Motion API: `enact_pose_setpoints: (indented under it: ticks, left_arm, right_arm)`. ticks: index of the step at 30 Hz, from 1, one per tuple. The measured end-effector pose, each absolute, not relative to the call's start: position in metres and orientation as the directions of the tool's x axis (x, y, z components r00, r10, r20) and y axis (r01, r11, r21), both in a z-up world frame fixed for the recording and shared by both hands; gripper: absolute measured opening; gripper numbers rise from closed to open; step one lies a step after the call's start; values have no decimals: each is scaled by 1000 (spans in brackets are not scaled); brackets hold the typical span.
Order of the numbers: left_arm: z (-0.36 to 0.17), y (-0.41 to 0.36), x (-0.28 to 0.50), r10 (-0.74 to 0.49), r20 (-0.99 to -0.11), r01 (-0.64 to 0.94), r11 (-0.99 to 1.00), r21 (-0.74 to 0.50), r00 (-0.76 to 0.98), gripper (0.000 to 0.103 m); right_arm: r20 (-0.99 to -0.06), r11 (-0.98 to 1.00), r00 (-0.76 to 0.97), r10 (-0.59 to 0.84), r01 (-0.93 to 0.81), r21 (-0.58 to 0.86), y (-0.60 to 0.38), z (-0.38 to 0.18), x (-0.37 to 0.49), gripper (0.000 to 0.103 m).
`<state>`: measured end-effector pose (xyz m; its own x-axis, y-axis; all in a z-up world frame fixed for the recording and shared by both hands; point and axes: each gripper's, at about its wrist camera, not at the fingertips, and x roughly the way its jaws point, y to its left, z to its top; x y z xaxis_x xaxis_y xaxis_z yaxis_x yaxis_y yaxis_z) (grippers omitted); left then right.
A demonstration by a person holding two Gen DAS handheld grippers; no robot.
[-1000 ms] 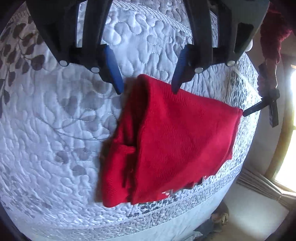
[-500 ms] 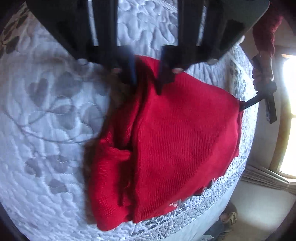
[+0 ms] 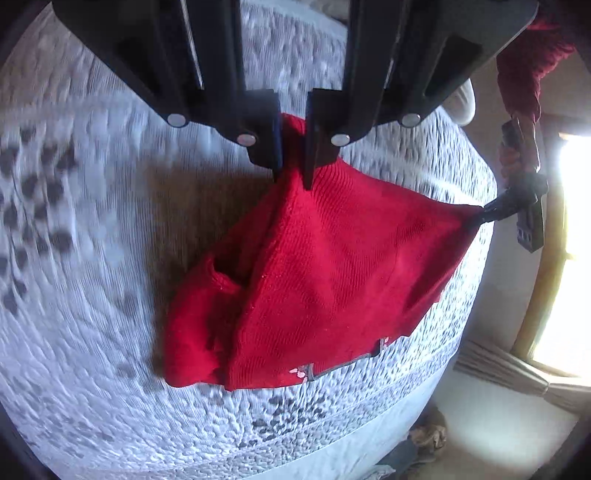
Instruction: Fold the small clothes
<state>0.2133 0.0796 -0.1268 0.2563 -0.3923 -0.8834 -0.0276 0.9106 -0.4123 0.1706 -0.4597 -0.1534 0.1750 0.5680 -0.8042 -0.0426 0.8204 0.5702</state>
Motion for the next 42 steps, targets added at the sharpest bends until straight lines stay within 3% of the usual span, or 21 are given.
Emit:
enact_pose_setpoints:
  ticks: [8, 12, 17, 19, 21, 24, 28, 35, 38, 40, 41, 42]
  left_arm:
    - [-150, 92, 100, -381, -901, -18, 920, -393, 206, 10]
    - [-188, 90, 88, -352, -917, -27, 931, -363, 188, 10]
    - [-182, 84, 92, -338, -921, -7, 938, -346, 196, 16]
    - [-171, 85, 97, -308, -929, 14, 950, -312, 203, 23]
    - [-147, 93, 98, -247, -933, 34, 968, -247, 263, 39]
    - [-116, 90, 115, -175, -917, 88, 984, -153, 360, 39]
    - [-94, 68, 164, -194, -897, 140, 979, -150, 397, 40]
    - [-141, 33, 251, -196, -932, 149, 976, -157, 305, 41]
    - [-168, 26, 270, -203, -940, 154, 974, -165, 275, 39]
    - [-181, 25, 278, -229, -939, 157, 969, -193, 257, 23]
    - [-185, 25, 280, -244, -939, 157, 965, -211, 242, 7]
    - [-189, 27, 283, -261, -937, 149, 962, -230, 232, 7]
  right_arm:
    - [-828, 836, 126, 547, -31, 547, -464, -157, 60, 8]
    - [-880, 883, 88, 466, 9, 469, -457, -198, 49, 9]
    - [-883, 883, 76, 463, 43, 467, -455, -215, 51, 15]
    - [-891, 893, 76, 447, 24, 450, -457, -205, 48, 30]
    - [-906, 911, 97, 411, 3, 413, -461, -191, 47, 32]
    - [-898, 909, 148, 414, -26, 415, -467, -167, 59, 33]
    - [-876, 909, 244, 415, -62, 413, -461, -129, 104, 43]
    - [-900, 924, 210, 381, -47, 380, -444, -155, 198, 45]
    - [-905, 921, 178, 386, -23, 388, -445, -177, 220, 51]
    - [-913, 926, 163, 374, -17, 377, -443, -188, 231, 51]
    - [-913, 925, 158, 377, -16, 379, -443, -192, 234, 51]
    - [-911, 923, 155, 383, -17, 385, -443, -194, 235, 51]
